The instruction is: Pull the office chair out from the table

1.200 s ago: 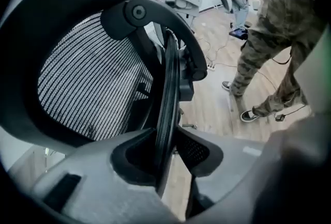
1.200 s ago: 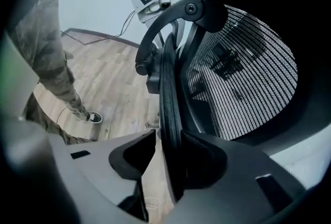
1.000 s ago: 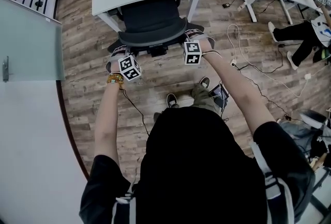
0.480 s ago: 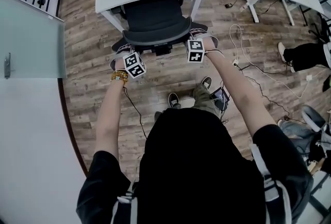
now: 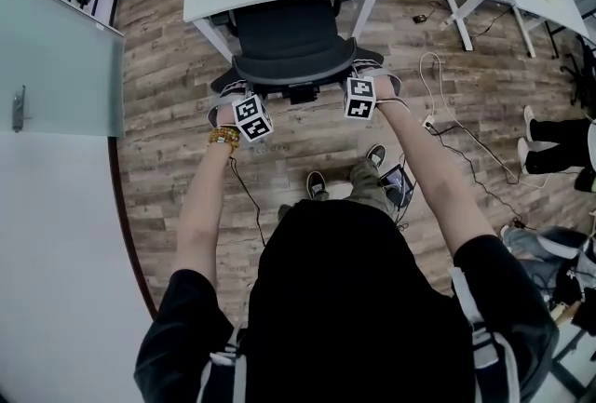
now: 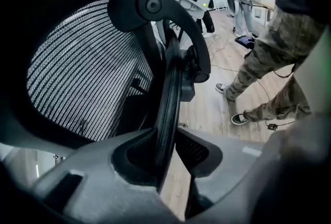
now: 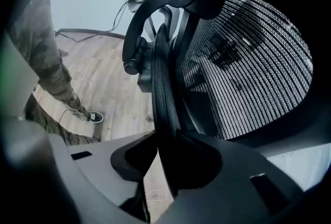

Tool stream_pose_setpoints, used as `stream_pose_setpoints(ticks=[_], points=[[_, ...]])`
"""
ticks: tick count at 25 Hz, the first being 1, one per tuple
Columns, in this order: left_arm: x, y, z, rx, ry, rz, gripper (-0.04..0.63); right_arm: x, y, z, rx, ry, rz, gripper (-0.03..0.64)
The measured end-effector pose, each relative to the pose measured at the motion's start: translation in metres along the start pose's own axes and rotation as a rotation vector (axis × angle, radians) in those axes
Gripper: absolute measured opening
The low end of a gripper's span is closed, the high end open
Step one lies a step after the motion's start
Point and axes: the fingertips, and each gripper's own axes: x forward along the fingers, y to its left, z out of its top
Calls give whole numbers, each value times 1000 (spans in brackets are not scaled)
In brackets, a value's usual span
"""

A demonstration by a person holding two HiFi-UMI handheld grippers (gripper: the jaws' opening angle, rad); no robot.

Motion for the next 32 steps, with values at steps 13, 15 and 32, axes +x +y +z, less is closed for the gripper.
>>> stream_pose_setpoints(ticks=[13,15,32], points=[[-10,-20,1,-2,-14,6,125,-9,17,2,-6,-2,-3,100],[-13,-25,-2,-5,-13,6,126,-10,24,5,-2,-1,-3,100],[-19,-41,1,5,-11,10,130,-18,43,1,36,27,3,100]])
